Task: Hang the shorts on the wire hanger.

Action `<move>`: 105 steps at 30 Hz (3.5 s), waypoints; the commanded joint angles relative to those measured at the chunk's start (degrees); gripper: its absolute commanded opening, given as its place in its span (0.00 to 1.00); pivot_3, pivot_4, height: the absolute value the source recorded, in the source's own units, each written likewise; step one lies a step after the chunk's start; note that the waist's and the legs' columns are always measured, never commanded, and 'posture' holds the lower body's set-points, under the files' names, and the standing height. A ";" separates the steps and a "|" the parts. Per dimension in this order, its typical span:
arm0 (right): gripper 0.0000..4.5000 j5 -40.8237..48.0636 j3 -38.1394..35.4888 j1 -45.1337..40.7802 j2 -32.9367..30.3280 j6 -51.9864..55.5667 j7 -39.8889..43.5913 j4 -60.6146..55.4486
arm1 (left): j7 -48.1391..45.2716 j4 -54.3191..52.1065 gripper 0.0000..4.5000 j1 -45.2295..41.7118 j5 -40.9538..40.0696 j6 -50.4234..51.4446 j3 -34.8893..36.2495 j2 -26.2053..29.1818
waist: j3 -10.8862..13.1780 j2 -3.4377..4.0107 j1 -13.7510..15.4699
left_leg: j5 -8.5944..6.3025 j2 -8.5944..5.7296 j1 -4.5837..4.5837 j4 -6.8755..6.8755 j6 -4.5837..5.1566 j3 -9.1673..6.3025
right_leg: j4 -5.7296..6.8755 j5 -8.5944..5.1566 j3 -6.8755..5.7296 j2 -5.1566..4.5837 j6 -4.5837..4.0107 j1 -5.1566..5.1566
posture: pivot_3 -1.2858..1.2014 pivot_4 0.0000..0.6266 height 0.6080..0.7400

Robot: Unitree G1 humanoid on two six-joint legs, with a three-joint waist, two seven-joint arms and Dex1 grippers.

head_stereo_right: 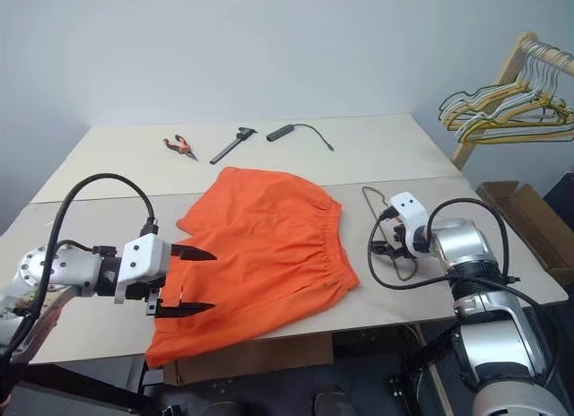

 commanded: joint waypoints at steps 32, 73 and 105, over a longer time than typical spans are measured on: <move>0.01 -2.19 -12.77 5.12 4.60 -7.70 -12.77 -21.51 | 24.25 0.34 0.99 -13.40 -17.26 22.69 5.58 -23.89 | -0.43 -0.40 -0.01 | 0.00 -0.02 -0.33 0.09 0.00 -0.55 | 0.03 0.08 -0.04 -0.04 0.14 -0.23 | 0.50 0.00 1.00; 0.00 -5.43 -3.56 25.95 11.97 -42.78 -12.76 -56.01 | 50.67 10.78 0.30 -28.14 -36.04 25.89 11.29 -44.02 | -0.47 -0.35 0.09 | 0.07 -0.21 -0.31 0.11 -0.17 -0.76 | -0.39 0.22 -0.13 -0.05 0.18 0.03 | 0.49 0.00 1.00; 0.99 43.19 -11.60 5.99 -9.75 10.48 20.82 -39.14 | 4.49 27.86 0.00 -34.44 -45.86 25.49 22.22 -22.15 | -0.41 -0.28 -1.09 | 0.06 -0.09 -0.30 0.08 -0.14 -0.63 | -0.55 0.26 -0.26 0.05 0.15 0.09 | 0.48 0.00 1.00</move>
